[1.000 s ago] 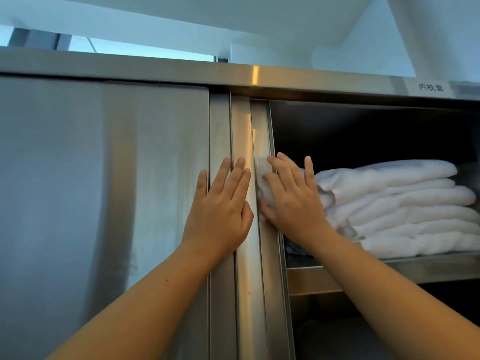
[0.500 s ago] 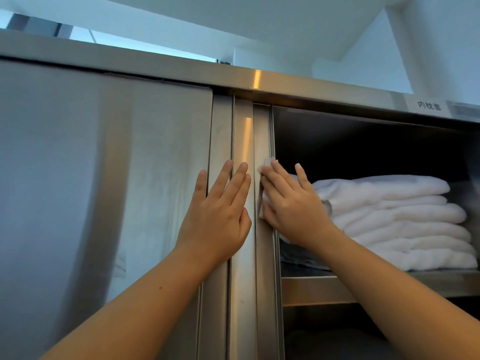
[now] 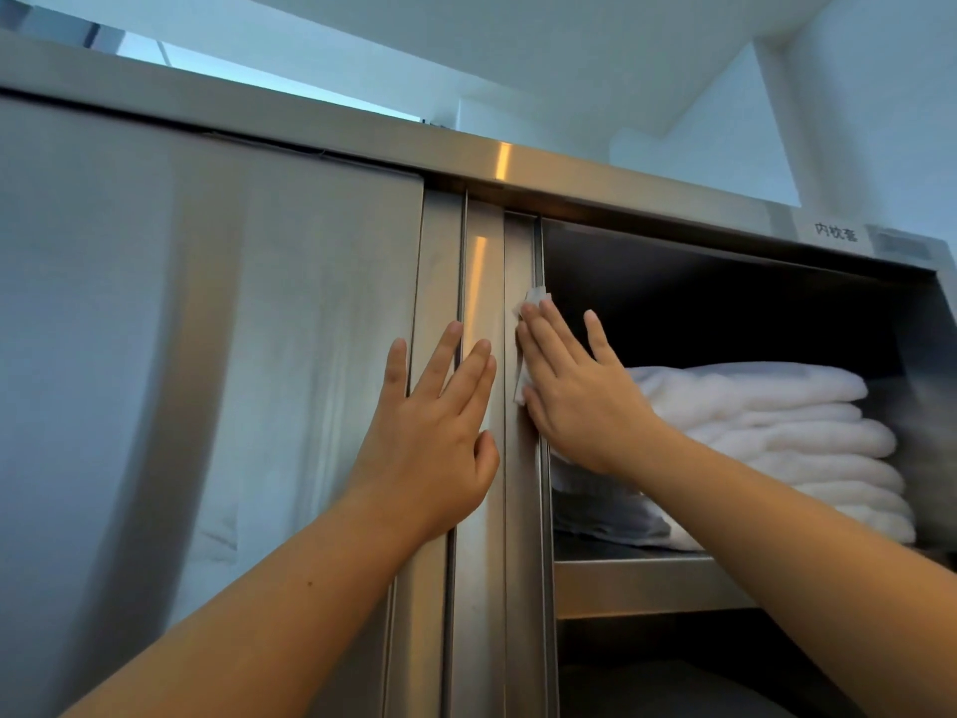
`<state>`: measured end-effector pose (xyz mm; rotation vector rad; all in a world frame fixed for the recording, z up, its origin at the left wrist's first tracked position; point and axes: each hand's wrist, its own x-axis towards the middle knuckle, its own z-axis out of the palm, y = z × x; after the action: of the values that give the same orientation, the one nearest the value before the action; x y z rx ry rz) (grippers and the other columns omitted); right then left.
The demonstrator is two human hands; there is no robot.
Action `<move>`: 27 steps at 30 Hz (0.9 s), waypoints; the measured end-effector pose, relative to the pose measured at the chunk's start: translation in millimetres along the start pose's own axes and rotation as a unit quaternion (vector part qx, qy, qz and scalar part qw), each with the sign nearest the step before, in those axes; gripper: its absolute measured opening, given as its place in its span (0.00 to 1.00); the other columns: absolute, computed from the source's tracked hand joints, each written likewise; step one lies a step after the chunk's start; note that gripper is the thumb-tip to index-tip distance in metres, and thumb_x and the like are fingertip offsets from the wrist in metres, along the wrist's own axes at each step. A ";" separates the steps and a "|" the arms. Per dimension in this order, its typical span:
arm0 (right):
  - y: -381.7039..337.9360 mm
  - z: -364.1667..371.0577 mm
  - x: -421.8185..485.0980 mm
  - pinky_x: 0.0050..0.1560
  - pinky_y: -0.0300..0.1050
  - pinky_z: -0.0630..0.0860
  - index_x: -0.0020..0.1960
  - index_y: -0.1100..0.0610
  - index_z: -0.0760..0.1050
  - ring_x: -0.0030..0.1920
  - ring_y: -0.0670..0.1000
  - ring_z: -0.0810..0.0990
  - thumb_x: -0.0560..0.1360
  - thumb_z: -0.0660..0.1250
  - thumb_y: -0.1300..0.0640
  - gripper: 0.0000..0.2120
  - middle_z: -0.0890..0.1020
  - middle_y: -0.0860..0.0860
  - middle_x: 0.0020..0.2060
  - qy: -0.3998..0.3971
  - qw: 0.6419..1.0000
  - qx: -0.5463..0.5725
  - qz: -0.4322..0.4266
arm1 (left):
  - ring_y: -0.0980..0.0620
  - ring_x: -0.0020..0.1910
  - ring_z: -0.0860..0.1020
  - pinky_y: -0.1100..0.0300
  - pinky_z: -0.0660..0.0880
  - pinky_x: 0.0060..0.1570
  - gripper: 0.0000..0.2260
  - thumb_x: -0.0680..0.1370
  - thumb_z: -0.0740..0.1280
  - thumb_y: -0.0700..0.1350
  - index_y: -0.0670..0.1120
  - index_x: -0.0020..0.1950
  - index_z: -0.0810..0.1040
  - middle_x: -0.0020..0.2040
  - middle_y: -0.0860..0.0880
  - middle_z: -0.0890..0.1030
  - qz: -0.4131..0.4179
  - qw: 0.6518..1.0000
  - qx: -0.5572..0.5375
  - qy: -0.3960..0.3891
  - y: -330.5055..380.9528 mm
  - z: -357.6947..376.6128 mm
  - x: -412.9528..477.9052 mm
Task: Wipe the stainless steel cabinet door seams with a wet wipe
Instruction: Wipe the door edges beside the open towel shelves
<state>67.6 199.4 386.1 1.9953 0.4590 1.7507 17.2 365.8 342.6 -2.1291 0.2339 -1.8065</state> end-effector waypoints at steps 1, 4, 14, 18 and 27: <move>2.3 -0.6 4.6 0.68 0.55 0.31 0.75 0.62 0.41 0.74 0.57 0.37 0.81 0.42 0.49 0.28 0.42 0.59 0.75 -0.002 1.000 -0.006 0.004 | 0.49 0.70 0.28 0.45 0.25 0.64 0.27 0.75 0.37 0.56 0.50 0.70 0.30 0.71 0.51 0.31 0.001 1.000 -0.003 0.002 0.2 0.2 -0.1; 15.4 -6.0 34.8 0.69 0.56 0.32 0.75 0.62 0.40 0.74 0.56 0.37 0.81 0.39 0.48 0.28 0.41 0.58 0.75 -0.001 0.999 -0.002 0.034 | 0.48 0.72 0.32 0.45 0.26 0.65 0.27 0.76 0.41 0.55 0.49 0.72 0.37 0.74 0.50 0.38 0.005 1.000 -0.009 0.012 0.2 -1.8 -0.1; 19.0 3.8 39.2 0.67 0.57 0.30 0.76 0.56 0.40 0.74 0.51 0.35 0.80 0.39 0.47 0.27 0.41 0.53 0.76 0.024 0.997 0.053 0.051 | 0.48 0.71 0.29 0.45 0.26 0.65 0.28 0.73 0.33 0.55 0.49 0.72 0.36 0.73 0.50 0.36 0.006 1.000 0.000 -0.005 0.8 -4.2 0.2; 23.2 1.5 45.9 0.66 0.57 0.29 0.76 0.57 0.39 0.74 0.51 0.35 0.80 0.38 0.46 0.28 0.41 0.53 0.76 0.004 0.998 0.030 0.054 | 0.47 0.72 0.33 0.44 0.30 0.67 0.28 0.73 0.34 0.56 0.49 0.73 0.38 0.74 0.49 0.38 0.006 1.000 0.011 -0.001 0.7 -3.9 0.7; 27.1 1.0 68.0 0.67 0.56 0.30 0.75 0.60 0.40 0.74 0.53 0.36 0.78 0.35 0.45 0.30 0.43 0.55 0.76 0.018 0.997 0.030 0.065 | 0.44 0.71 0.60 0.38 0.56 0.66 0.27 0.74 0.50 0.53 0.43 0.69 0.69 0.71 0.44 0.66 0.015 1.000 0.021 0.019 1.5 -7.7 1.4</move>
<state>77.2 211.8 457.6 2.0803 0.4063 1.8741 10.1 362.7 344.4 -2.0547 0.2340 -1.8198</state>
